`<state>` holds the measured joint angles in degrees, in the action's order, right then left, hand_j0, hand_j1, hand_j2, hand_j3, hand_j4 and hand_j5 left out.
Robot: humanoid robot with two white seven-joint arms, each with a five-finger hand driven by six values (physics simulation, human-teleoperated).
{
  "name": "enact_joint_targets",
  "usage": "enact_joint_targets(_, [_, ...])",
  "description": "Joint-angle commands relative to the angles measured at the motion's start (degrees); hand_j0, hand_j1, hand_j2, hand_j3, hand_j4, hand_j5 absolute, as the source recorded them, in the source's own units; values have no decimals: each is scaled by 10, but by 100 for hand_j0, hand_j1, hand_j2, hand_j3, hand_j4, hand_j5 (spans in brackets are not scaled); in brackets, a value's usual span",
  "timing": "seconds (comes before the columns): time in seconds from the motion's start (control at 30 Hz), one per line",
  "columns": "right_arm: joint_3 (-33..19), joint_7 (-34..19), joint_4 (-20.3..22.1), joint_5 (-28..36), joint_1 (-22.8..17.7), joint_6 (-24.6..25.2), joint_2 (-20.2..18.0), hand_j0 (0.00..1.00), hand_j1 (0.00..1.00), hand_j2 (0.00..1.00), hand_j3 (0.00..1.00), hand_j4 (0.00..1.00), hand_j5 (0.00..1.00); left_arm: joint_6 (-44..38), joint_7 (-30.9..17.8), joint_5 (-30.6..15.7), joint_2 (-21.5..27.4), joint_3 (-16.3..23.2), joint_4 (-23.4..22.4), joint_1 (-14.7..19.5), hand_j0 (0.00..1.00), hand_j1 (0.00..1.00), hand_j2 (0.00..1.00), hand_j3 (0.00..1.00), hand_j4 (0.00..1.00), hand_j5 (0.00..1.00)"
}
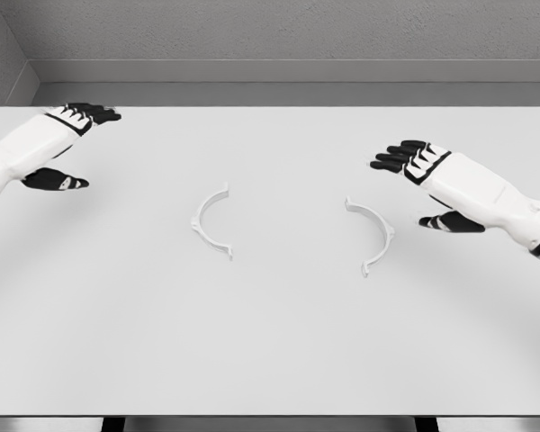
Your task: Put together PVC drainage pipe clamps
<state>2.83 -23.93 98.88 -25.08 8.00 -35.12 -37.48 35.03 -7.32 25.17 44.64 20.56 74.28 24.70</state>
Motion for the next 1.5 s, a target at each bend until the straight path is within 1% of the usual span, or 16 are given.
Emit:
enact_joint_targets(0.0, [-18, -22, -4, 4, -1, 1, 0, 100, 100, 100, 100, 100, 100, 0, 0, 1, 0, 11, 3, 0, 100, 100, 100, 100, 100, 100])
enact_joint_targets(0.1, [-12, -23, -15, 4, 1, 1, 2, 100, 100, 100, 100, 100, 100, 0, 0, 0, -5, 11, 3, 0, 100, 100, 100, 100, 100, 100])
enact_joint_targets(0.13, [-12, -23, -18, 3, 1, 1, 11, 100, 100, 100, 100, 100, 100, 0, 0, 1, -10, 11, 3, 0, 100, 100, 100, 100, 100, 100])
enact_joint_targets(0.17, [-12, -22, -25, -2, 0, 1, 32, 100, 100, 100, 100, 100, 100, 0, 0, 0, -16, 11, 3, 0, 100, 100, 100, 100, 100, 100])
enact_joint_targets(0.2, [-12, -22, -39, -24, 1, 1, 50, 100, 100, 100, 100, 100, 100, 0, 0, 1, -22, 12, 3, 0, 100, 100, 100, 100, 100, 100])
enact_joint_targets(0.27, [-11, -22, -45, -37, 0, 1, 65, 100, 100, 100, 100, 100, 100, 0, 0, 1, -46, 20, 1, 1, 100, 100, 100, 100, 100, 100])
enact_joint_targets(0.3, [-10, -22, -54, -39, 1, 1, 65, 100, 100, 100, 100, 100, 100, 0, 0, 1, -56, 20, -2, 1, 100, 100, 100, 100, 100, 100])
enact_joint_targets(0.33, [-5, -22, -78, -43, 5, 1, 68, 100, 100, 100, 100, 100, 100, 0, 0, 1, -70, 22, -4, 1, 100, 100, 100, 100, 100, 100])
enact_joint_targets(0.4, [12, -22, -112, -50, 25, 1, 72, 100, 100, 100, 100, 100, 100, 0, 0, 6, -76, 37, -4, 4, 100, 100, 100, 100, 100, 100])
enact_joint_targets(0.47, [26, -23, -137, -52, 37, 1, 72, 100, 100, 100, 100, 100, 100, 0, 0, 10, -84, 37, -6, 5, 100, 100, 100, 100, 100, 100])
enact_joint_targets(0.6, [39, -22, -148, -63, 40, 1, 73, 100, 100, 100, 100, 100, 100, 0, 0, 19, -97, 42, -9, 9, 100, 100, 100, 100, 100, 100])
enact_joint_targets(0.7, [41, -23, -147, -63, 41, 1, 73, 100, 100, 100, 100, 100, 100, 0, 0, 32, -125, 46, -14, 10, 100, 100, 100, 100, 100, 100])
enact_joint_targets(0.83, [51, -23, -156, -63, 42, 1, 73, 100, 100, 100, 100, 100, 100, 0, 0, 44, -141, 60, -14, 10, 100, 100, 100, 100, 100, 100])
enact_joint_targets(1.13, [53, -23, -156, -69, 51, 1, 89, 100, 100, 100, 100, 100, 100, 0, 0, 41, -135, 72, -15, 7, 100, 100, 100, 100, 100, 100])
enact_joint_targets(1.2, [63, -23, -168, -70, 58, 1, 89, 100, 100, 100, 100, 100, 100, 0, 0, 42, -135, 72, -17, 6, 100, 100, 100, 100, 100, 100])
enact_joint_targets(1.47, [70, -24, -173, -71, 63, 1, 100, 100, 100, 100, 100, 100, 100, 0, 0, 44, -141, 74, -48, 6, 100, 100, 100, 100, 100, 100])
